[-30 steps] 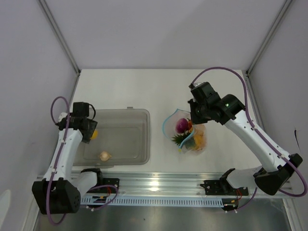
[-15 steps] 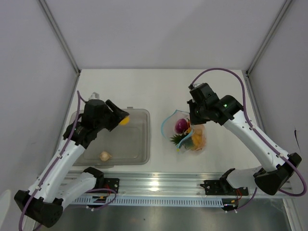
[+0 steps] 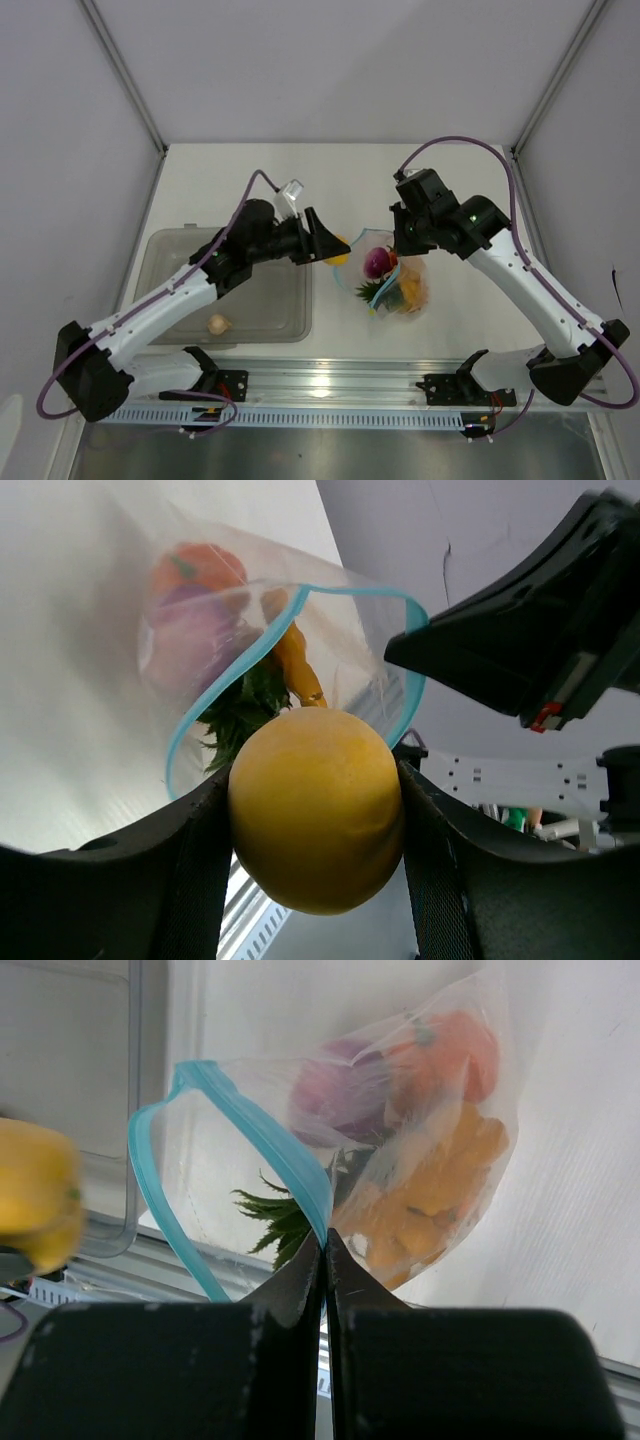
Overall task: Place the food in the zip-top bag and seal the zipper
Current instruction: Place the fake fruit in the zipper food storage bag.
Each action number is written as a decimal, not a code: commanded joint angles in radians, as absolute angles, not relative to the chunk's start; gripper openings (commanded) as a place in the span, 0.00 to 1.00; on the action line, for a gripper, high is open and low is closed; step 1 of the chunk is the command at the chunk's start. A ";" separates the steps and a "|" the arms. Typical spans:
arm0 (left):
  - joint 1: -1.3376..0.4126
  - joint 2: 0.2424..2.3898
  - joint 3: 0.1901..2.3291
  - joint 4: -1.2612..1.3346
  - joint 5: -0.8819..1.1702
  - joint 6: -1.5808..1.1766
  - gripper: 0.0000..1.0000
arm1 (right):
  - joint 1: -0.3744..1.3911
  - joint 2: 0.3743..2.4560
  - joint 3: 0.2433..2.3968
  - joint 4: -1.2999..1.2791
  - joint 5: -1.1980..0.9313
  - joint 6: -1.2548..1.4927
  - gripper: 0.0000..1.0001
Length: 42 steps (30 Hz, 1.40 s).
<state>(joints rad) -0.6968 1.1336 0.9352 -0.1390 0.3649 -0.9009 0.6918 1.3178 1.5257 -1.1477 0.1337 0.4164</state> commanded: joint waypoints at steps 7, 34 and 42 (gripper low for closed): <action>-0.822 1.420 1.169 -0.138 0.399 -0.844 0.13 | 0.709 1.307 1.611 -1.161 0.144 0.445 0.00; -0.865 1.218 1.060 -0.178 0.105 -0.792 0.99 | 0.707 1.298 1.598 -1.174 0.163 0.446 0.00; -0.826 0.945 1.045 -0.472 -0.202 -0.761 1.00 | 0.707 1.299 1.578 -1.160 0.155 0.442 0.00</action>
<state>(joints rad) -0.8543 1.0252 1.0210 -0.3210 -0.0257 -0.8005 0.7033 1.3174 1.5787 -1.1767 0.1452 0.4366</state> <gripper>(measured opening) 0.994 0.006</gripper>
